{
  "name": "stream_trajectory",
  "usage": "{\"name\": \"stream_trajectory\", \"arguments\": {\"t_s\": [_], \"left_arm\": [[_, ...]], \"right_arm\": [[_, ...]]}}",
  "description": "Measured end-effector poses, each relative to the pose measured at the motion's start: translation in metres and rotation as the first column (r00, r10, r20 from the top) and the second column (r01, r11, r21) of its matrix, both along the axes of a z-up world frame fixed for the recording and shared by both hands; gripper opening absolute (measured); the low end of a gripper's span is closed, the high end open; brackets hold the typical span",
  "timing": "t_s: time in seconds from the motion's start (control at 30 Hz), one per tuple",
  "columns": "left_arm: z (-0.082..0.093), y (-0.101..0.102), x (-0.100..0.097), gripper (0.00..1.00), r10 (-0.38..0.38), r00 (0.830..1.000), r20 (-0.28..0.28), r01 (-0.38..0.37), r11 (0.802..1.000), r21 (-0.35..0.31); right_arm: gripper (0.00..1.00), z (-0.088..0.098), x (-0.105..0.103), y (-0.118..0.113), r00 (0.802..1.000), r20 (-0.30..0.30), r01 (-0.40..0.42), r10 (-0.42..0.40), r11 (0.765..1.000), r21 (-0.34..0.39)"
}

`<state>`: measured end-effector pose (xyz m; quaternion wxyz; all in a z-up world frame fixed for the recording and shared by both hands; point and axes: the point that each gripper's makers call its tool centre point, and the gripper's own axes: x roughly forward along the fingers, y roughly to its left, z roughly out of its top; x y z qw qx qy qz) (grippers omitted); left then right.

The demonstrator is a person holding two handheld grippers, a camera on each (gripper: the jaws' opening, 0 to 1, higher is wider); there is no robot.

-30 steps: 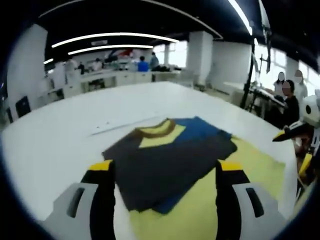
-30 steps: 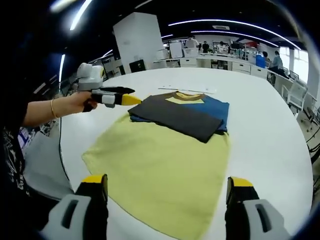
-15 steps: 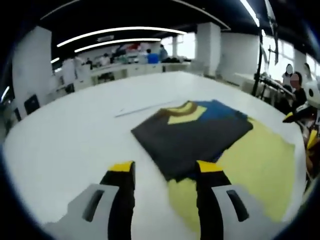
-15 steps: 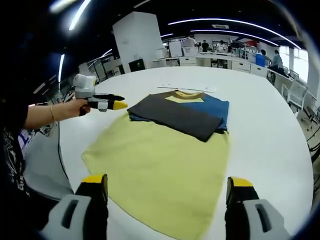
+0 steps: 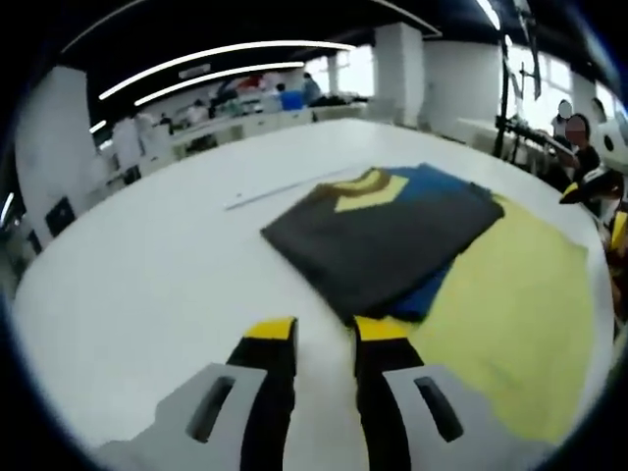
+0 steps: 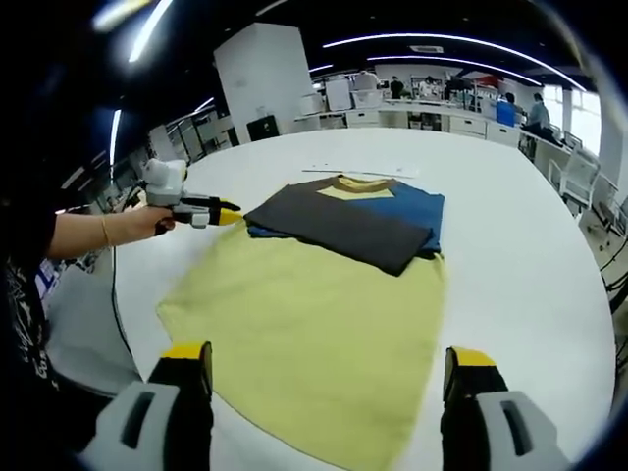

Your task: Fold the garment on the visible template until the final outline fits inside the template.

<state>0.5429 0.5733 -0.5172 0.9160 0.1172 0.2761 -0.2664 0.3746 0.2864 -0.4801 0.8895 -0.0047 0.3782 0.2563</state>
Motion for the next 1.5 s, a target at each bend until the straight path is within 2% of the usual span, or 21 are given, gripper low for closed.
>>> {"name": "stream_trajectory", "arguments": {"t_s": [0.1,0.37,0.53,0.73,0.87,1.07,1.5], "left_arm": [[-0.006,0.0,0.001,0.16,-0.005,1.0,-0.009,0.005,1.0,0.007],[-0.008,-0.012,-0.001,0.05,-0.013,0.999,-0.035,0.011,0.999,-0.048],[-0.011,-0.012,-0.001,0.01,0.01,0.998,-0.054,-0.013,0.998,-0.058],[-0.009,-0.002,0.0,0.0,0.001,1.0,-0.021,0.0,1.0,0.03],[-0.01,0.003,0.0,0.0,0.007,1.0,-0.022,-0.006,0.998,0.062],[-0.01,0.005,-0.002,0.0,0.005,1.0,0.003,-0.005,0.988,0.157],[-0.01,0.019,0.008,0.0,0.003,1.0,0.01,-0.004,0.984,0.177]], "right_arm": [[0.98,0.0,0.0,-0.003,1.0,-0.002,0.008,-0.008,1.0,-0.003],[0.98,-0.004,-0.002,-0.004,1.0,-0.013,0.02,-0.02,1.0,-0.004],[0.98,-0.004,-0.001,-0.002,1.0,-0.013,0.022,-0.022,1.0,0.002],[0.98,-0.003,-0.001,-0.006,0.999,-0.013,0.031,-0.031,1.0,0.0],[0.98,-0.003,-0.002,-0.007,0.999,-0.012,0.035,-0.035,0.999,-0.002],[0.98,-0.007,-0.004,-0.009,0.999,-0.027,0.042,-0.042,0.999,-0.006],[0.95,-0.01,-0.008,-0.007,0.998,-0.047,0.029,-0.029,1.0,-0.002]]}}
